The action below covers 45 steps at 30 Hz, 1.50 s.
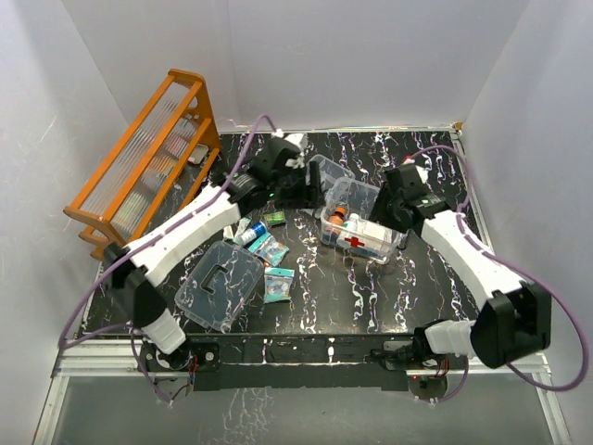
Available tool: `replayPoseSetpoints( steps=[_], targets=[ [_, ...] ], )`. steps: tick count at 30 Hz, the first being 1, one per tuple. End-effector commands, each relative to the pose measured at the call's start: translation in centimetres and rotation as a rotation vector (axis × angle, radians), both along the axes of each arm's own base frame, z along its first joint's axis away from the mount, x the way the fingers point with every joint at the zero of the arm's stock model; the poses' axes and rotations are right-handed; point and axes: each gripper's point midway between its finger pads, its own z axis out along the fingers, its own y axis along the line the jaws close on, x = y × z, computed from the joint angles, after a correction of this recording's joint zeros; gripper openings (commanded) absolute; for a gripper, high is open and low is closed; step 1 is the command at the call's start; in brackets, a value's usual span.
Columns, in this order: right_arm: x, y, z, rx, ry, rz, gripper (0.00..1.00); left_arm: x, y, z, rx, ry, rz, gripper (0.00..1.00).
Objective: Organize the medicine kit
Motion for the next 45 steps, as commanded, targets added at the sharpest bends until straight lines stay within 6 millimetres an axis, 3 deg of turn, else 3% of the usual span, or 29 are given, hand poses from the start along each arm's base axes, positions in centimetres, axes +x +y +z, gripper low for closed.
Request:
replayPoseSetpoints(
  steps=[1, 6, 11, 18, 34, 39, 45],
  targets=[
    [2.3, 1.4, -2.4, -0.038, -0.01, 0.033, 0.45, -1.8, 4.7, 0.8, -0.004, -0.046, 0.07, 0.64],
    [3.7, 1.1, -4.9, -0.101, 0.02, 0.012, 0.45, -4.0, 9.1, -1.0, 0.028, -0.023, 0.161, 0.66],
    [5.0, 0.7, -7.4, -0.159, 0.041, 0.003, 0.44, -5.4, 11.5, -2.6, 0.033, 0.001, 0.211, 0.68],
    [5.3, -0.2, -10.2, -0.218, 0.086, -0.036, 0.42, -6.1, 12.6, -4.1, 0.052, 0.024, 0.224, 0.72],
    [1.0, 0.6, -13.9, -0.182, 0.303, 0.054, 0.42, -5.8, 13.2, -5.4, 0.075, 0.041, 0.22, 0.74],
    [-0.1, 1.1, -13.5, -0.139, 0.333, 0.045, 0.42, -5.8, 13.4, -5.7, 0.079, 0.043, 0.223, 0.74],
    [0.3, 1.6, -10.4, -0.092, 0.292, 0.012, 0.42, -5.7, 13.3, -5.8, 0.08, 0.048, 0.22, 0.74]
  ],
)
